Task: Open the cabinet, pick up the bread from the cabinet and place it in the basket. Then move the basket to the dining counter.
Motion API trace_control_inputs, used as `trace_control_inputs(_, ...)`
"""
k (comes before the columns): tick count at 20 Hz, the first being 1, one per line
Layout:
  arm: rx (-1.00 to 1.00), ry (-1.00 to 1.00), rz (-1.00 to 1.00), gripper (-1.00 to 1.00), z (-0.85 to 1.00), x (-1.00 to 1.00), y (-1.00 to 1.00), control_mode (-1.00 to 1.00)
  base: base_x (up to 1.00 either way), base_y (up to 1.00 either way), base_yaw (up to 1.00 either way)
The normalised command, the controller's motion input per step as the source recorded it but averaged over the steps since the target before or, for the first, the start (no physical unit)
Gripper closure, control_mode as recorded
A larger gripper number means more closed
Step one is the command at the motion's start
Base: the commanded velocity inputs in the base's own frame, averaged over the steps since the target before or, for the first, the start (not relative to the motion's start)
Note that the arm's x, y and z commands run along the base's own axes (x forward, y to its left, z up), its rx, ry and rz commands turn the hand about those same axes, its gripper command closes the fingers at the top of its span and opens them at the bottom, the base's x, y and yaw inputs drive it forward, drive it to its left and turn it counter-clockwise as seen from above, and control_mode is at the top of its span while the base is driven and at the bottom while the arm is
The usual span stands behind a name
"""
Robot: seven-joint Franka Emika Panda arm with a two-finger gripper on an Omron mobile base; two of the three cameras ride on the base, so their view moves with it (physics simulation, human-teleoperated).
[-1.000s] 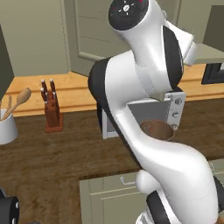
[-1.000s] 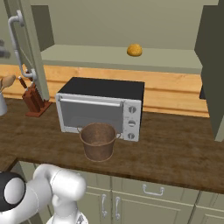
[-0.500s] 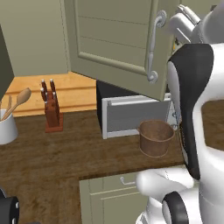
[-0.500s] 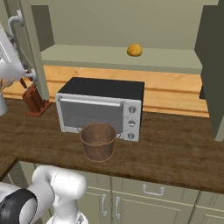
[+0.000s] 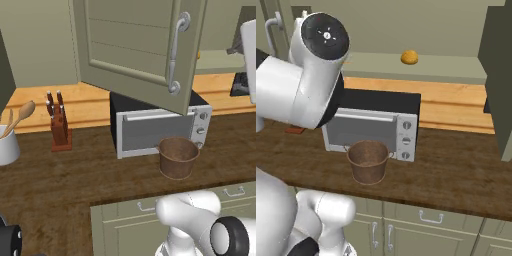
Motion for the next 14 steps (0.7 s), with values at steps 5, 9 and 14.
trace_control_inputs(5, 0.56, 0.17, 0.39, -1.0, -0.33, 0.6, 0.0, -1.0, 0.0, 0.0, 0.0)
trace_control_inputs(9, 0.2, 0.18, 0.29, -1.0, -0.01, 0.53, 0.11, -1.0, 0.0, 0.0, 0.0)
trace_control_inputs(14, 0.01, 0.06, 0.22, -1.0, -0.05, 0.55, 0.05, -1.0, 0.0, 0.0, 0.0)
